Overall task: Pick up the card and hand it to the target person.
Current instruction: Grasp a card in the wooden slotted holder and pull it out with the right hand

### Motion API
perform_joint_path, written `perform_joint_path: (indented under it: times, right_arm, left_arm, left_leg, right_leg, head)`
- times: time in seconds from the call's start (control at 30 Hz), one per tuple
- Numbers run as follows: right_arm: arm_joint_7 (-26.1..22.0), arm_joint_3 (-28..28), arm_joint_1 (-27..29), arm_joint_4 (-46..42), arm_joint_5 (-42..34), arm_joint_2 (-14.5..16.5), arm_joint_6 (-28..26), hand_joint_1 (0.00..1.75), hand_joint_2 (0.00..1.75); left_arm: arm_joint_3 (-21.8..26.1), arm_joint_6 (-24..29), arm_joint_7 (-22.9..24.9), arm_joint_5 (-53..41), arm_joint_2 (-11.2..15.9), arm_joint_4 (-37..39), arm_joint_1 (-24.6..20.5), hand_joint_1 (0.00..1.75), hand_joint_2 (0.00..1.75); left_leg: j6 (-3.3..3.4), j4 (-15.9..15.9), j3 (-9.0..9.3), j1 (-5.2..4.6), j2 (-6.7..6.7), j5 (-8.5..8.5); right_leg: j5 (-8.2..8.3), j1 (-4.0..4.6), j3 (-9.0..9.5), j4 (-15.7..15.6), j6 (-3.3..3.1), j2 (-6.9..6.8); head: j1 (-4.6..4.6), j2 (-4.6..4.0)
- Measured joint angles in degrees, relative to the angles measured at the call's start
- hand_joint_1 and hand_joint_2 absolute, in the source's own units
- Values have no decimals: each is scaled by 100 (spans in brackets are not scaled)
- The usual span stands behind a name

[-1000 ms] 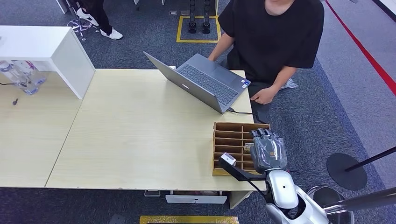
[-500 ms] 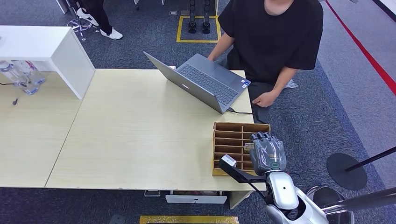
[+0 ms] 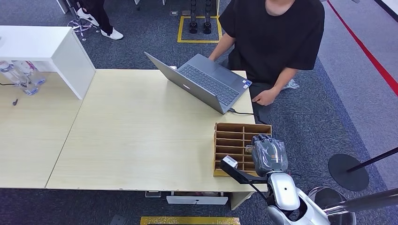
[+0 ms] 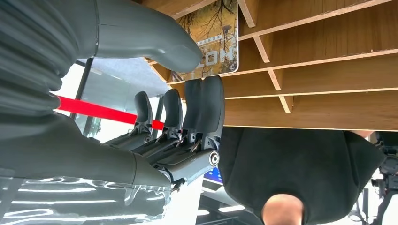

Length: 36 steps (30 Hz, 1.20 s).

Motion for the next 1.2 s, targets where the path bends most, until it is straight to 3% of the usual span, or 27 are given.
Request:
perform_joint_path:
  times: [0.3,0.67,0.93,1.2]
  right_arm:
    - [0,7,1,27,-18,0,29,92,175]
    - [2,11,1,95,-66,2,48,103,175]
    - [3,11,-1,100,-66,2,50,148,175]
    - [-1,11,-2,100,-65,2,32,170,175]
  left_arm:
    - [0,5,0,0,0,0,-1,0,0]
    - [0,7,-1,-1,0,0,-1,0,0]
    - [0,7,0,0,0,0,-1,0,0]
    - [0,7,-2,0,0,0,-1,0,0]
  left_leg:
    - [0,0,0,0,0,0]
    - [0,0,0,0,0,0]
    - [0,0,0,0,0,0]
    - [0,0,0,0,0,0]
  right_leg:
    - [0,0,0,0,0,0]
    - [0,0,0,0,0,0]
    - [0,0,0,0,0,0]
    - [0,0,1,0,0,0]
  head:
    - [1,0]
    - [0,0]
    - [0,0]
    - [1,0]
